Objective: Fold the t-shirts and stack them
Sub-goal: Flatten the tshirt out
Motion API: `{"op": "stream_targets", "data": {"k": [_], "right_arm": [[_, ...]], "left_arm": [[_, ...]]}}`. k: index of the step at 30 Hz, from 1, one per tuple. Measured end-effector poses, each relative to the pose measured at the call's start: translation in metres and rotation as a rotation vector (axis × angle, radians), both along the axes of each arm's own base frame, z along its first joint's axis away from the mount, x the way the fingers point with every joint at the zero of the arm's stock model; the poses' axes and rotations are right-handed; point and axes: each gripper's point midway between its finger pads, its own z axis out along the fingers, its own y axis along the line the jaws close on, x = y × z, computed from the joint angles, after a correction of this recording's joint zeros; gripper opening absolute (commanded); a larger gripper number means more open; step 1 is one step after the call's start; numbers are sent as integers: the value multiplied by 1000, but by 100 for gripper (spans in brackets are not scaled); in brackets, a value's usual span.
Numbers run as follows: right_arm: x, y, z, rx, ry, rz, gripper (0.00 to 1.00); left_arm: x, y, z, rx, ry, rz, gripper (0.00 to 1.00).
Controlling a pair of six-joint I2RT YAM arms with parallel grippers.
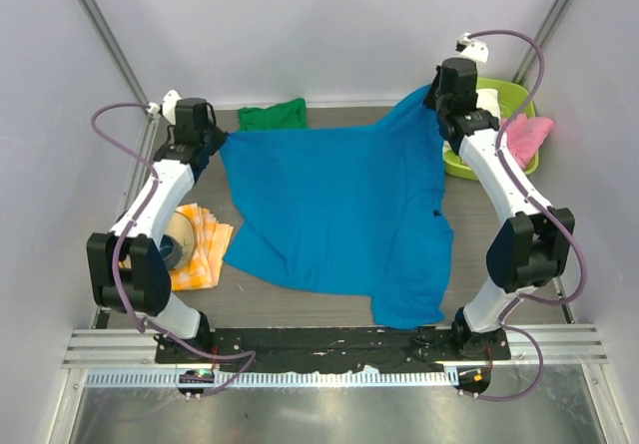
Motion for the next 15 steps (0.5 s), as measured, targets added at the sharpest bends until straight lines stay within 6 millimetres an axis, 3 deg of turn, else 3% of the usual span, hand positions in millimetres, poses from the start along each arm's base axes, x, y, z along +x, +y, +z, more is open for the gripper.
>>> {"op": "stream_targets", "data": {"k": [3, 5, 15], "right_arm": [[21, -7, 8, 5, -35, -25, 1], [35, -7, 3, 6, -39, -30, 1], [89, -4, -87, -20, 101, -42, 1]], "left_arm": [[18, 14, -1, -2, 9, 33, 0], [32, 19, -3, -4, 13, 42, 0], [90, 21, -45, 5, 82, 44, 0]]}}
